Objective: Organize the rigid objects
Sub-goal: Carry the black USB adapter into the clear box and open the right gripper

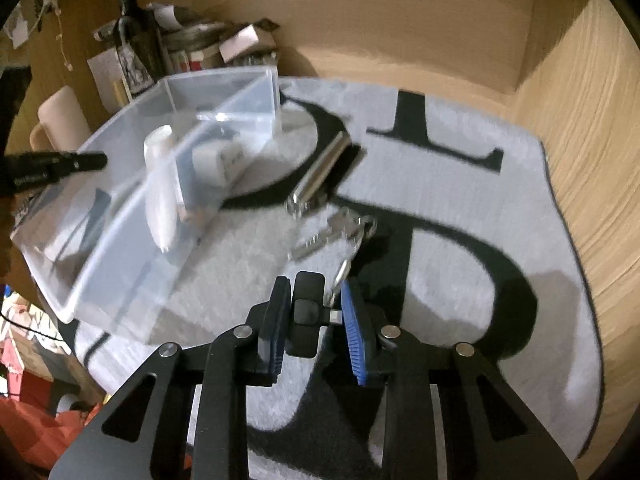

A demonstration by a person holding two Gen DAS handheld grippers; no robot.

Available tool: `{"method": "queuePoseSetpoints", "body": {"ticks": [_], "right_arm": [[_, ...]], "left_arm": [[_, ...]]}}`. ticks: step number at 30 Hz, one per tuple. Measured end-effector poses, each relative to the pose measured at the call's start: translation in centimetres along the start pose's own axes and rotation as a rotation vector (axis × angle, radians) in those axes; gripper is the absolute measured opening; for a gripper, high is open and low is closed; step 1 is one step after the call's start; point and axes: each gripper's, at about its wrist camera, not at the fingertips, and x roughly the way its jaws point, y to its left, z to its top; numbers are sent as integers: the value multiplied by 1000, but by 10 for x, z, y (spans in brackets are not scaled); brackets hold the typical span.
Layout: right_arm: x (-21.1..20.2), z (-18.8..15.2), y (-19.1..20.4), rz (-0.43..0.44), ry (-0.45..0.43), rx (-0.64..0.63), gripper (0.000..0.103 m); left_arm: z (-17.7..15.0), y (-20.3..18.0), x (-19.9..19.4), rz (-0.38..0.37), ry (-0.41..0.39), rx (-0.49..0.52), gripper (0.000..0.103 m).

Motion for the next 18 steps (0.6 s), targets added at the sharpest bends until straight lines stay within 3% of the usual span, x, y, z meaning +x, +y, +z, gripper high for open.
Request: {"method": "queuePoseSetpoints", "body": {"ticks": [18], "right_arm": [[-39, 82, 36, 46, -260, -104, 24]], "left_arm": [[0, 0, 0, -2, 0, -1, 10]]}}
